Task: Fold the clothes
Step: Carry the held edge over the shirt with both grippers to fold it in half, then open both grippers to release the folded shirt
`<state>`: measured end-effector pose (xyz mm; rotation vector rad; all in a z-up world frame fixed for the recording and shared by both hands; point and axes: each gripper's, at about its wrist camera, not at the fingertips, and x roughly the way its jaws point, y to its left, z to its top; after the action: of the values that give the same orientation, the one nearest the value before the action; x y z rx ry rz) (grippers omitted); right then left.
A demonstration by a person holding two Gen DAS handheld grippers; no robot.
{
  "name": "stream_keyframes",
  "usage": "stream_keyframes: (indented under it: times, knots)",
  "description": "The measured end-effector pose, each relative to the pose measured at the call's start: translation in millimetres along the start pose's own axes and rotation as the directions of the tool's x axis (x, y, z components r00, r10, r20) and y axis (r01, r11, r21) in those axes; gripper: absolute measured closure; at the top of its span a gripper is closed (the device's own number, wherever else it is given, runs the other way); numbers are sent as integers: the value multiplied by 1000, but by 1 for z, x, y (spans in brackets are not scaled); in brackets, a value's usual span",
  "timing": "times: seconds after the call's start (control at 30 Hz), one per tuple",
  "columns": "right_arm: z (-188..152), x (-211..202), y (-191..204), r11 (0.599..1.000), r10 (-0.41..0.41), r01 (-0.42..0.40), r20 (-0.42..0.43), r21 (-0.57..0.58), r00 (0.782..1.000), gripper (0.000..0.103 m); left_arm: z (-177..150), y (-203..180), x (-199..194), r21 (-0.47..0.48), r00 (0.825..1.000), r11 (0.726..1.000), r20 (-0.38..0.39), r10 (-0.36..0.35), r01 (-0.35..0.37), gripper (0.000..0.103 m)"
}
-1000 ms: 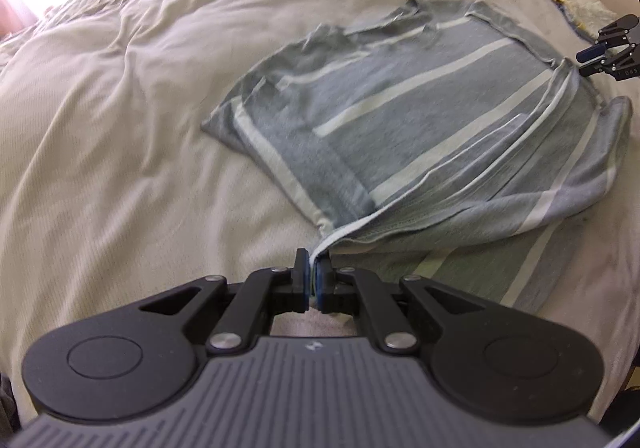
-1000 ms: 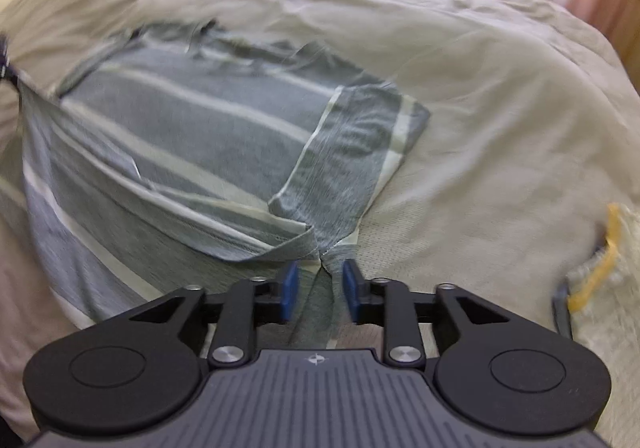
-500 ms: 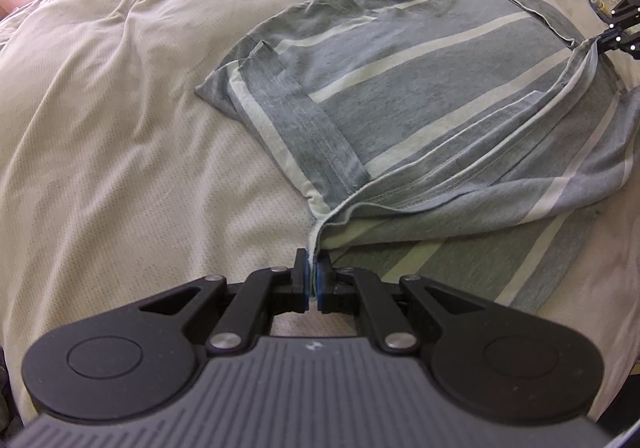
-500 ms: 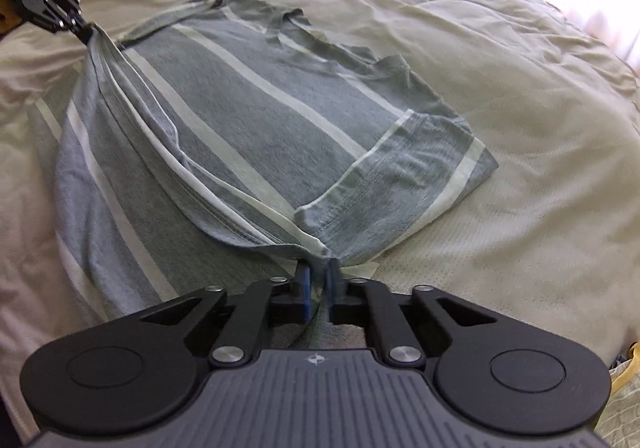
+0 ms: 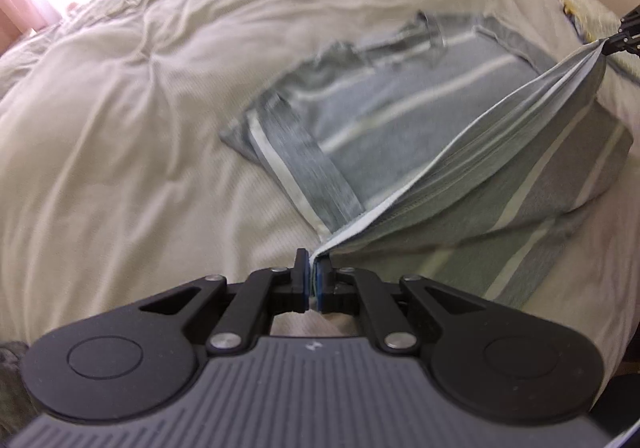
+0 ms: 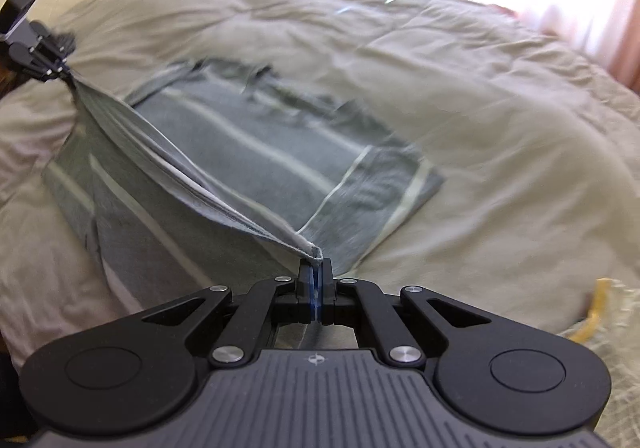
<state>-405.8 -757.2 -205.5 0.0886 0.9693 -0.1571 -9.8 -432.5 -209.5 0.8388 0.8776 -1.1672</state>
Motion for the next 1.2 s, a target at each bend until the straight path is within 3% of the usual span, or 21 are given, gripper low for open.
stream_keyframes:
  times: [0.17, 0.4, 0.6, 0.77, 1.2]
  knots:
    - [27, 7, -29, 997, -48, 46, 29, 63, 998, 103, 35, 16, 24, 17, 1000, 1000, 21, -11, 10, 101]
    - [52, 56, -68, 988, -89, 87, 10, 130, 996, 103, 79, 39, 74, 36, 998, 998, 29, -49, 48, 101]
    - [65, 68, -89, 976, -110, 103, 23, 194, 994, 103, 105, 59, 82, 17, 996, 997, 56, -69, 69, 101]
    - [76, 72, -102, 965, -123, 109, 46, 238, 991, 103, 121, 74, 92, 5, 996, 998, 69, -58, 58, 101]
    - [95, 121, -127, 955, -138, 130, 14, 268, 990, 103, 138, 92, 152, -5, 998, 998, 31, -58, 58, 101]
